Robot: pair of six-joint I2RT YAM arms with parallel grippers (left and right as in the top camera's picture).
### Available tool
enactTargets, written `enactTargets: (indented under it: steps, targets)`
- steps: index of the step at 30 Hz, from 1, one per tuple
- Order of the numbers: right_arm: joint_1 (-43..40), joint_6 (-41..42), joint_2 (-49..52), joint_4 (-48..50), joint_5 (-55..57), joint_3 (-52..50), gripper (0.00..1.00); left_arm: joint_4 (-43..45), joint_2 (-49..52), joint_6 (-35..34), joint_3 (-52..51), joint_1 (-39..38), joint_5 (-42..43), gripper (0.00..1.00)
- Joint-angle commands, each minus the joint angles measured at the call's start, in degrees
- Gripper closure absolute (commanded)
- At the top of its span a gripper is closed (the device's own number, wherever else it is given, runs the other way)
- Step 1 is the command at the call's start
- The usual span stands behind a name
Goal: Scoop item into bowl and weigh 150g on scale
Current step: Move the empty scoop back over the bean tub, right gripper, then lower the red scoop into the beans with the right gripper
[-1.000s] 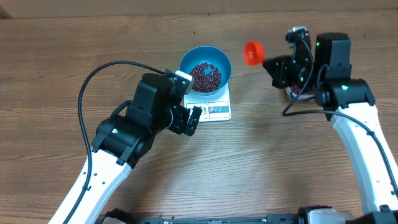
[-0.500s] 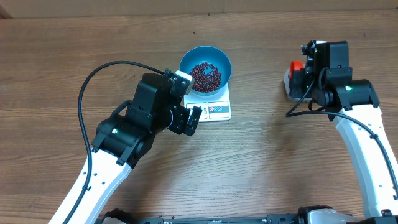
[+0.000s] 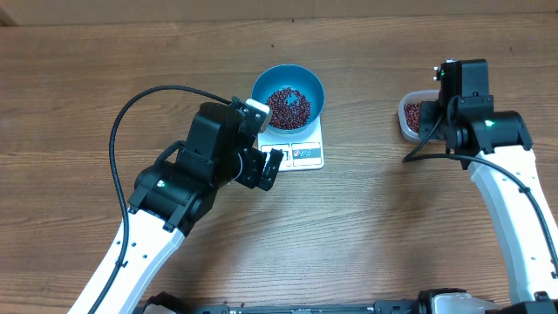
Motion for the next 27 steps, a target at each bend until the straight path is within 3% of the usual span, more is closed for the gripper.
enactTargets:
  steps: [1,27]
  targets:
    - [-2.25,-1.27,2.43,0.15,1.62,2.16,0.96,0.20,0.26,1.29,-0.61,0.31,0.46,0.01]
    - [-6.93,-6.88,12.02,5.18,-3.80,2.12,0.96,0.20,0.26,1.29,-0.61,0.31,0.46,0.00]
